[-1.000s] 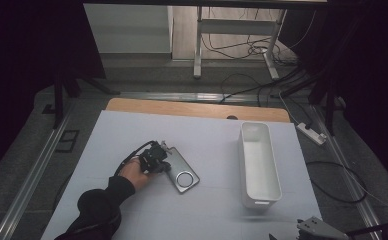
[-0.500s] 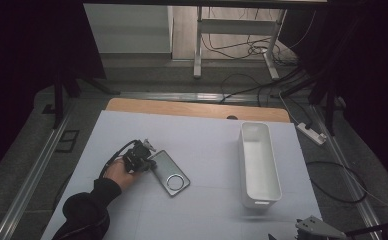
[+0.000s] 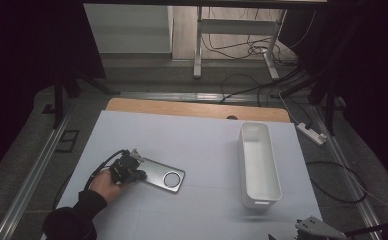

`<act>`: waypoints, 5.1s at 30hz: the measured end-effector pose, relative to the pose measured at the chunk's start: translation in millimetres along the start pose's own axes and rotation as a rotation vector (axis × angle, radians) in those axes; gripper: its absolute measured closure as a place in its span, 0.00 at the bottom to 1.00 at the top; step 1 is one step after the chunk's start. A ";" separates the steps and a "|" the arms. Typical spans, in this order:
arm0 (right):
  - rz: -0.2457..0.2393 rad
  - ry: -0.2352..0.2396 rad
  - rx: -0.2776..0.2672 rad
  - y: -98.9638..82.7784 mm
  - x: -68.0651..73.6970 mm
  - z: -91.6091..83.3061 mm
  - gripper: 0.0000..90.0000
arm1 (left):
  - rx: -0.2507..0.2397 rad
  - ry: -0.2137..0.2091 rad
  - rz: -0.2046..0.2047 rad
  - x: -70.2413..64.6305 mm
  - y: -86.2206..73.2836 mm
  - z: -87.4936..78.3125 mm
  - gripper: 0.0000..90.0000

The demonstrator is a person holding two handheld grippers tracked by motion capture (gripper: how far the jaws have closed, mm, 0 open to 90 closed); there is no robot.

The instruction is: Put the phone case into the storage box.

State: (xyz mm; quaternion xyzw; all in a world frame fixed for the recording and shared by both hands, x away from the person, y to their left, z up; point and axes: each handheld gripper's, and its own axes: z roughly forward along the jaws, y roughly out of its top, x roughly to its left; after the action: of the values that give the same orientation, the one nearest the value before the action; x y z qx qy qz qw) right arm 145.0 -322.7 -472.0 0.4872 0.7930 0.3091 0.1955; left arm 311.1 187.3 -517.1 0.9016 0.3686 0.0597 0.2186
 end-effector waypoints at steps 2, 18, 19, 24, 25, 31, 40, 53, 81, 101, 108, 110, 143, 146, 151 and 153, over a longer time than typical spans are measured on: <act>-0.001 -0.001 0.001 0.1 0.2 0.1 0.00 | -0.009 -0.010 -0.007 -4.8 -8.9 -3.1 0.99; -0.009 0.002 0.000 0.8 0.5 0.7 0.00 | -0.014 -0.060 -0.033 -50.3 -38.5 -14.0 0.99; -0.010 0.002 -0.001 0.9 0.5 0.7 0.00 | -0.010 -0.053 -0.027 -54.9 -37.1 -13.6 0.99; -0.012 0.003 -0.001 1.1 0.7 0.9 0.00 | -0.001 -0.030 -0.028 -71.1 -29.6 -10.5 0.99; -0.012 0.003 -0.002 1.1 0.6 0.8 0.00 | 0.000 -0.025 -0.031 -72.8 -29.0 -10.2 0.99; -0.012 0.005 -0.005 1.0 0.3 0.7 0.00 | -0.018 -0.037 -0.054 -67.9 -27.7 -14.3 0.99; -0.011 0.003 -0.004 1.2 0.4 0.8 0.00 | -0.103 -0.031 -0.080 -56.7 -17.7 -36.1 0.92; -0.009 0.002 -0.003 1.2 0.3 1.0 0.00 | -0.121 -0.019 -0.091 -44.8 -11.4 -41.8 0.48; -0.007 -0.001 0.004 1.1 0.4 1.1 0.00 | -0.080 0.028 -0.101 -9.0 -20.0 -22.0 0.00; -0.011 0.001 0.006 0.9 0.6 1.1 0.00 | 0.018 0.013 -0.053 -18.1 -21.8 6.2 0.00; -0.012 0.000 0.007 0.9 0.7 1.2 0.00 | -0.012 0.001 -0.082 -13.4 -23.8 -4.8 0.40; -0.013 -0.001 0.006 0.9 0.7 1.1 0.00 | -0.016 -0.001 -0.096 -11.2 -24.8 -6.4 0.52; -0.013 0.000 -0.013 0.7 1.2 -0.4 0.00 | -0.208 -0.039 -0.139 -11.0 -35.6 -24.1 0.99; -0.013 0.004 -0.016 0.8 0.6 -1.2 0.00 | -0.261 -0.041 -0.147 -16.8 -37.6 -31.9 0.99; -0.005 0.017 -0.024 1.0 -0.5 -2.0 0.00 | -0.329 -0.030 -0.141 -28.7 -40.6 -42.6 0.99; 0.002 0.025 -0.032 1.2 -1.1 -2.2 0.00 | -0.356 -0.025 -0.141 -32.8 -41.3 -46.4 0.99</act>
State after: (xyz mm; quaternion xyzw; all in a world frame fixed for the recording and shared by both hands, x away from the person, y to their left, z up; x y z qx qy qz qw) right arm 144.9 -324.0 -469.5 0.4809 0.7898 0.3281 0.1933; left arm 248.6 207.1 -491.8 0.8212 0.4119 0.0972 0.3829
